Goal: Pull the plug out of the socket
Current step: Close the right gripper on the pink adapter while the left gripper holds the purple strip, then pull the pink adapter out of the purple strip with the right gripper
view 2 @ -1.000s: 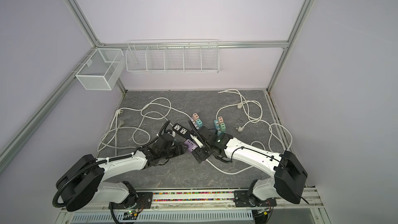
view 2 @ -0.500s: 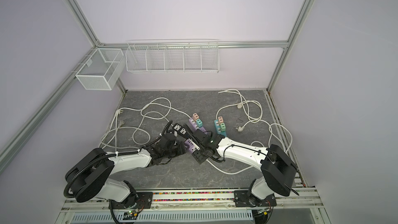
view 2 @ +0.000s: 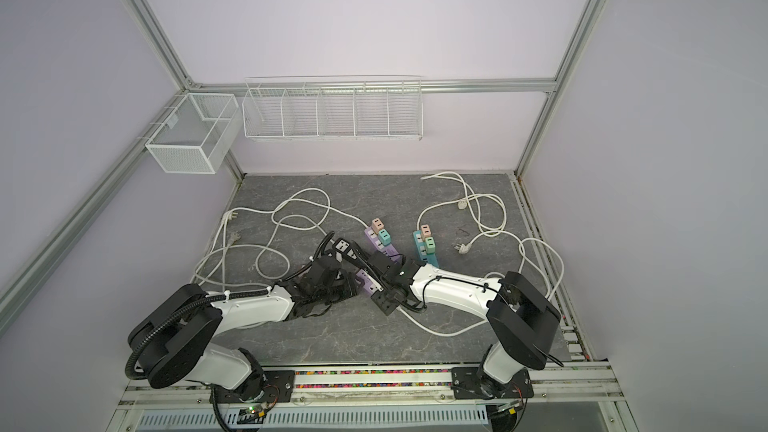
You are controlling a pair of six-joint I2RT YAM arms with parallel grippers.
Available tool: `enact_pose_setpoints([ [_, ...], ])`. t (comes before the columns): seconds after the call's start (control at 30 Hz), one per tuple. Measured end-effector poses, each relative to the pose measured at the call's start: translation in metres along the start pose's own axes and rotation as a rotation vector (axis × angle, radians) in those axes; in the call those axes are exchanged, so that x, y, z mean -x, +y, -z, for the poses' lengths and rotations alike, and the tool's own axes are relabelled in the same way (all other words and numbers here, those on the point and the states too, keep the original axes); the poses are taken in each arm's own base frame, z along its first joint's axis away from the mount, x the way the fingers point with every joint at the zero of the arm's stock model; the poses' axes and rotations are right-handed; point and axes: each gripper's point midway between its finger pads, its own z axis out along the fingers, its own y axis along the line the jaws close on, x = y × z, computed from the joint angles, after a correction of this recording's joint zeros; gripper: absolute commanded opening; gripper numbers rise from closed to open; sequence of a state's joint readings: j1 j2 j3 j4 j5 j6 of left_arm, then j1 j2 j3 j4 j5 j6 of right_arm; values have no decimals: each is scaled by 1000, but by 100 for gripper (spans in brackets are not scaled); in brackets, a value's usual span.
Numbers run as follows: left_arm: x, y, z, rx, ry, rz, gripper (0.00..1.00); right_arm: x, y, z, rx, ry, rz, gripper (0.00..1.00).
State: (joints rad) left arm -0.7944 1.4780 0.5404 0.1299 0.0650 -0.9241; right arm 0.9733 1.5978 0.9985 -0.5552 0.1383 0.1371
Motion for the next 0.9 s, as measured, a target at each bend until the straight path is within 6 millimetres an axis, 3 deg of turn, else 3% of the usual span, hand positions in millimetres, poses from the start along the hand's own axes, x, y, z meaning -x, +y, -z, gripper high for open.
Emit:
enact_pose_setpoints([
  [0.9, 2, -2, -5, -7, -9, 62, 45, -2, 5, -9, 26, 6, 61, 34],
])
